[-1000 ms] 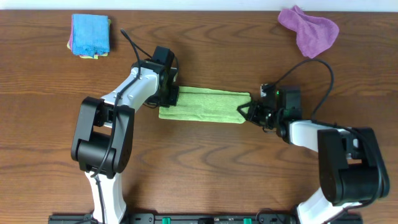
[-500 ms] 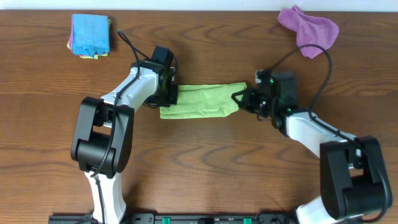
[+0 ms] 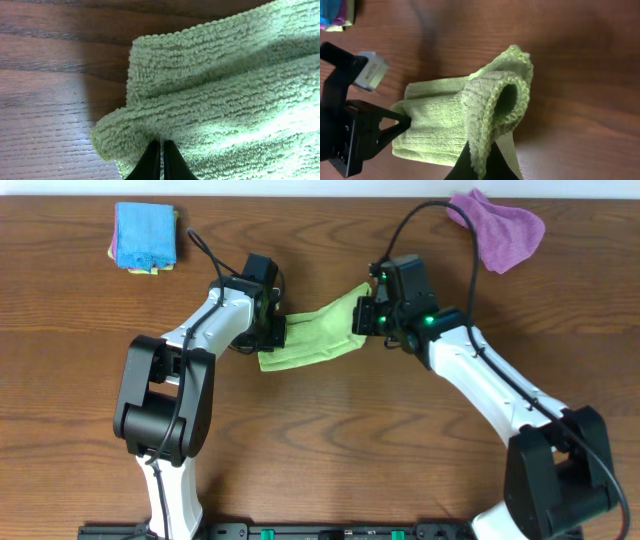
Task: Fold the cloth
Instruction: 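Grasp the right end and fold it leftward onto the left gripper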
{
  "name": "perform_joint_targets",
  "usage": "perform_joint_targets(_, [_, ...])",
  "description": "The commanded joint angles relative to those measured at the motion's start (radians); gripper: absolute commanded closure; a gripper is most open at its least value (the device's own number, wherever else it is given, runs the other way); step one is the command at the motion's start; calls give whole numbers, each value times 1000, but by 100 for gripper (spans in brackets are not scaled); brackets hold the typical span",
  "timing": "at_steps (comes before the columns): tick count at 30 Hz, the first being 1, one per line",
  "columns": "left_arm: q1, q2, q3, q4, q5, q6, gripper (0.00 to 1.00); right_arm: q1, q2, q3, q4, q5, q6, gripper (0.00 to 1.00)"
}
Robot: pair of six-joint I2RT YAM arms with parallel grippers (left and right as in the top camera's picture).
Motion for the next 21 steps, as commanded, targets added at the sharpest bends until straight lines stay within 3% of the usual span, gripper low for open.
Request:
perform_joint_targets(1, [-10, 45, -31, -15, 54, -8, 94, 37, 8, 11, -8, 75, -47, 98])
perform_joint_targets(21, [-44, 45, -31, -26, 80, -31, 94, 149, 111, 11, 21, 125, -70, 99])
